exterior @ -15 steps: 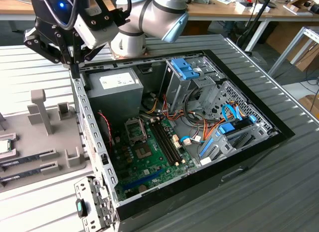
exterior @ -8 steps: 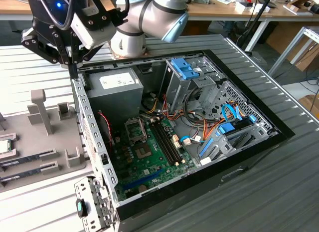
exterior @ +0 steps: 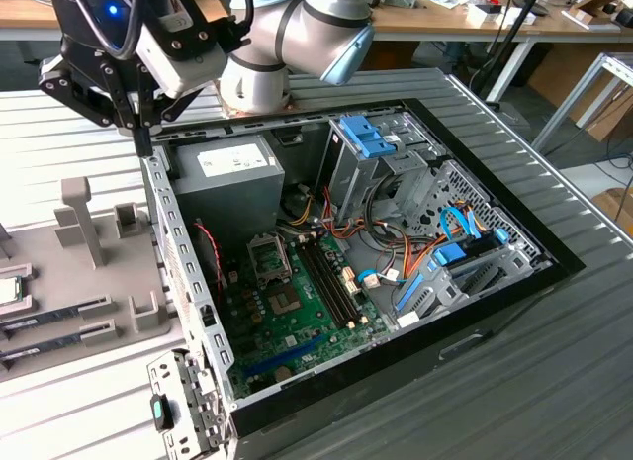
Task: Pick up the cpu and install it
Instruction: 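Reach for the cpu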
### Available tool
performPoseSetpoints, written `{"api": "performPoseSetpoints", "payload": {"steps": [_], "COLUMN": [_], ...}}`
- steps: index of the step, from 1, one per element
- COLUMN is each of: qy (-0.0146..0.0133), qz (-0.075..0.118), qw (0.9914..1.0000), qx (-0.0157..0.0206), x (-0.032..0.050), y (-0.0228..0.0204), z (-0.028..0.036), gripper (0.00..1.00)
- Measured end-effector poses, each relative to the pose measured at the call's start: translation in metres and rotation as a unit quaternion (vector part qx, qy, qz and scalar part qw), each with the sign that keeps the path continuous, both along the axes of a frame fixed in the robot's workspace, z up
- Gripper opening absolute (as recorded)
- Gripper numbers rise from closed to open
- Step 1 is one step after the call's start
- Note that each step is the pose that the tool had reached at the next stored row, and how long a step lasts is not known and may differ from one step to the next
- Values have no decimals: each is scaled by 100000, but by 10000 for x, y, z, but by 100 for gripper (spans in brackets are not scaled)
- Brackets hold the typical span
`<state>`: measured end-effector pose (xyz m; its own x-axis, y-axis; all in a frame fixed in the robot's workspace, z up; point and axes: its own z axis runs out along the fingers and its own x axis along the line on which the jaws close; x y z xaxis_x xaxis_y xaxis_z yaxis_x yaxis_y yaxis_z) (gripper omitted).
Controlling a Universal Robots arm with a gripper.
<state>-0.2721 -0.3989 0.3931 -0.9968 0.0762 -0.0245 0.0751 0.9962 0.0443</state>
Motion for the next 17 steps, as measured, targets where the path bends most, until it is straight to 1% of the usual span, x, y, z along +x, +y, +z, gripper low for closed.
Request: {"api": "performPoseSetpoints", "payload": {"steps": [17], "qy": [0], "qz": [-1], "qw": [100000], "qx": [1], "x": [-45], "y": [0], "z": [-1], "gripper": [11]}}
